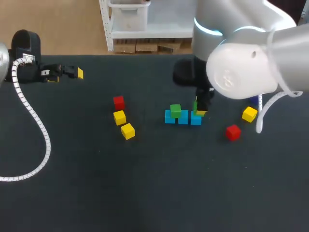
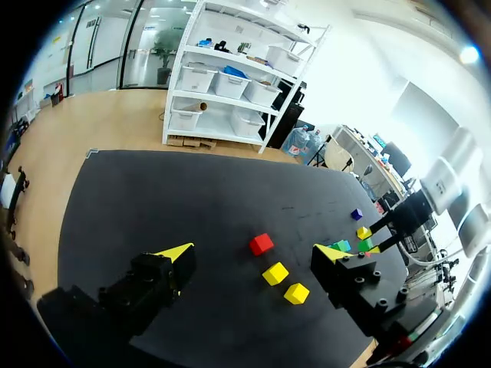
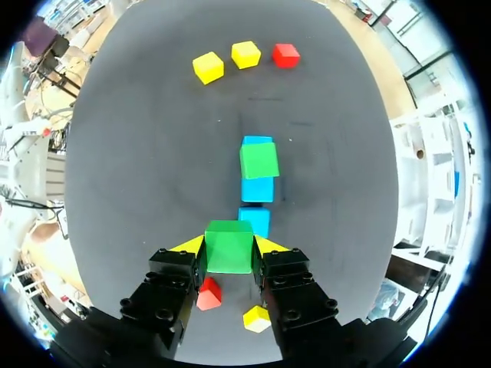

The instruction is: Place the blue cubes, place green cubes on the blue cubes, place the yellow cubes on the green cubes, then place the red cubes on the yellow cubes, and place purple cube on the red cubes.

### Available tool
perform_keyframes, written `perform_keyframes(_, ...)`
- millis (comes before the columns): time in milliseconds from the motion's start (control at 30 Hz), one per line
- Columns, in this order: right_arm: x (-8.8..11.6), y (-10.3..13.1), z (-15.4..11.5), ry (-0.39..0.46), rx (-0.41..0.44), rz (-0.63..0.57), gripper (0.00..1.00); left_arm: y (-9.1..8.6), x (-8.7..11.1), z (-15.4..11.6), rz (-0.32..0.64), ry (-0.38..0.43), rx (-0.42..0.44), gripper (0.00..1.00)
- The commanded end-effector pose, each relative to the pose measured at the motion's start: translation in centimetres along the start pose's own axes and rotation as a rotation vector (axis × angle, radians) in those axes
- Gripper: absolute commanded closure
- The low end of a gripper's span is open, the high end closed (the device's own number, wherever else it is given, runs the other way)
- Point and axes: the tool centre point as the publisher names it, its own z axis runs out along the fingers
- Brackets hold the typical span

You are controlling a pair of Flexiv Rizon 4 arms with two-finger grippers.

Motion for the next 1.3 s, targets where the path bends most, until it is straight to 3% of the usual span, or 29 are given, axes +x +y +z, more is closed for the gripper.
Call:
perform_keyframes(33,-0.9,-1.1,0.9,0.024,-0.021,-0.025,1.0,0.2,0.1,0.0,0.002,-0.006,0.01,0.0)
perform_keyframes(1300,-1.3,-3.0,3.5,0.03,-0.073,-0.017,1.0,0.2,0.1,0.0,0.002,-0.006,0.01,0.0)
